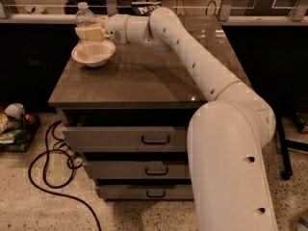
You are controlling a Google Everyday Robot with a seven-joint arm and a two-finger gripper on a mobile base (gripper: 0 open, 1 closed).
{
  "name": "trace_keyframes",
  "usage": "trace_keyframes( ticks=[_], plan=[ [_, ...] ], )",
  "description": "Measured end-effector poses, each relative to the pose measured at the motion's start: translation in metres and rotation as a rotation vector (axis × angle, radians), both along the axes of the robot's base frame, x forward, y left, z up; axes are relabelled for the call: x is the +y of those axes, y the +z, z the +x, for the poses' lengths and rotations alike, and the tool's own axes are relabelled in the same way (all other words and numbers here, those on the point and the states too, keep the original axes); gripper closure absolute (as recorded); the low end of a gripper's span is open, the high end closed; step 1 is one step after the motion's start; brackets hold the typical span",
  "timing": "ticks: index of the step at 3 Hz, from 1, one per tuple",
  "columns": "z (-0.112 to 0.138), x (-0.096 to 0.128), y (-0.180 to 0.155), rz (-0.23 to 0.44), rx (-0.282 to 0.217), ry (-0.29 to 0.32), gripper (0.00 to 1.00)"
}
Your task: Place water bottle into paper bowl
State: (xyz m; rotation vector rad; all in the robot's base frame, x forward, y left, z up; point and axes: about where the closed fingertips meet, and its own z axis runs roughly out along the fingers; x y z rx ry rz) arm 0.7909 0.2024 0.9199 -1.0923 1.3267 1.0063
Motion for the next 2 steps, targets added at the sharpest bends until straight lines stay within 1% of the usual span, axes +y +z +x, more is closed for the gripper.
trace_keyframes(
  ticks=[1,2],
  plan=[
    [0.0,0.0001,0.002,0.0,0.0,0.0,0.85],
    [-0.0001,0.0003,0.0026,0.0,0.0,0.0,0.61]
  ],
)
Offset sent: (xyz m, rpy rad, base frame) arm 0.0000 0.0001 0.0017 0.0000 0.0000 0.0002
